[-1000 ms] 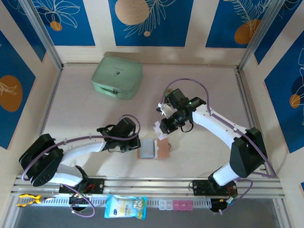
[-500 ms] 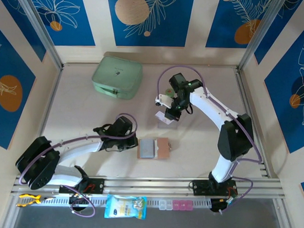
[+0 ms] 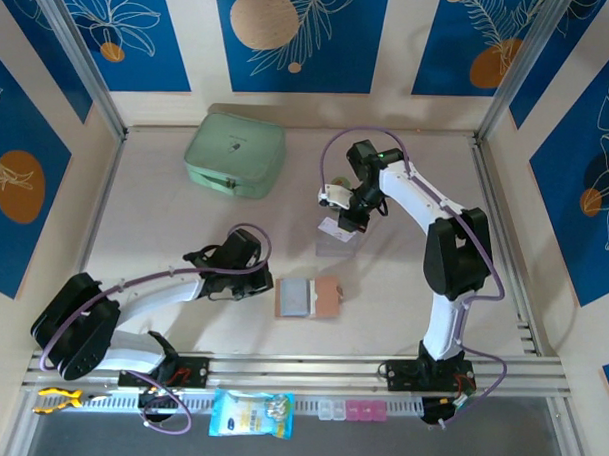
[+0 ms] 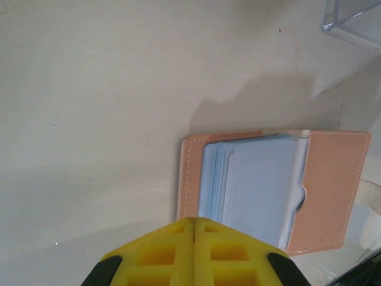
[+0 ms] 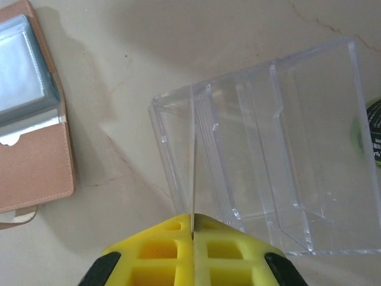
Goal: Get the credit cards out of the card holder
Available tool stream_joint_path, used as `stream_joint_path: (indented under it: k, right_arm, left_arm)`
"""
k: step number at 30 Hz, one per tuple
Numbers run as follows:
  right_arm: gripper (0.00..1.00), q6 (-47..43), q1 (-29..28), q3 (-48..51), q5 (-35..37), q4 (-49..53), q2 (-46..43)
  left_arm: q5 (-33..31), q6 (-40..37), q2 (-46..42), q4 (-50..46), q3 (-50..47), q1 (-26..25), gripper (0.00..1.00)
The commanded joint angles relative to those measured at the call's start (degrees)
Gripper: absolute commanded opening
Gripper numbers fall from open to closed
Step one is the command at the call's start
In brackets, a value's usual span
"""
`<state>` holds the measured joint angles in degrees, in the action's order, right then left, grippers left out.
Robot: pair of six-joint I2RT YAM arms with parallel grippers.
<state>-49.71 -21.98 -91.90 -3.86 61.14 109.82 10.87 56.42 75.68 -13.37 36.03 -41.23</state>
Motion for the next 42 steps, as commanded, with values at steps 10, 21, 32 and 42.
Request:
stream_joint_path:
  k: [10, 21, 32, 42]
  right_arm:
    - [0.0, -2.0, 1.6, 0.3, -4.0, 0.2, 4.1]
    - [0.21, 0.7, 2.0, 3.2, -1.5, -4.1, 3.2]
    - [0.23, 4.7, 2.0, 5.8, -0.2, -10.8, -2.8]
    - [0.22, 18.9, 0.6, 10.8, -6.9, -16.0, -9.3]
  left_arm:
    - [1.3, -1.2, 0.2, -1.3, 0.6, 1.2, 0.02]
    - [1.6, -1.1, -0.3, -1.2, 0.1, 1.6, 0.03]
    - [1.4, -0.7, -1.5, -1.2, -0.5, 1.5, 0.03]
    - [3.2, -1.3, 0.4, 1.4, -0.3, 1.6, 0.05]
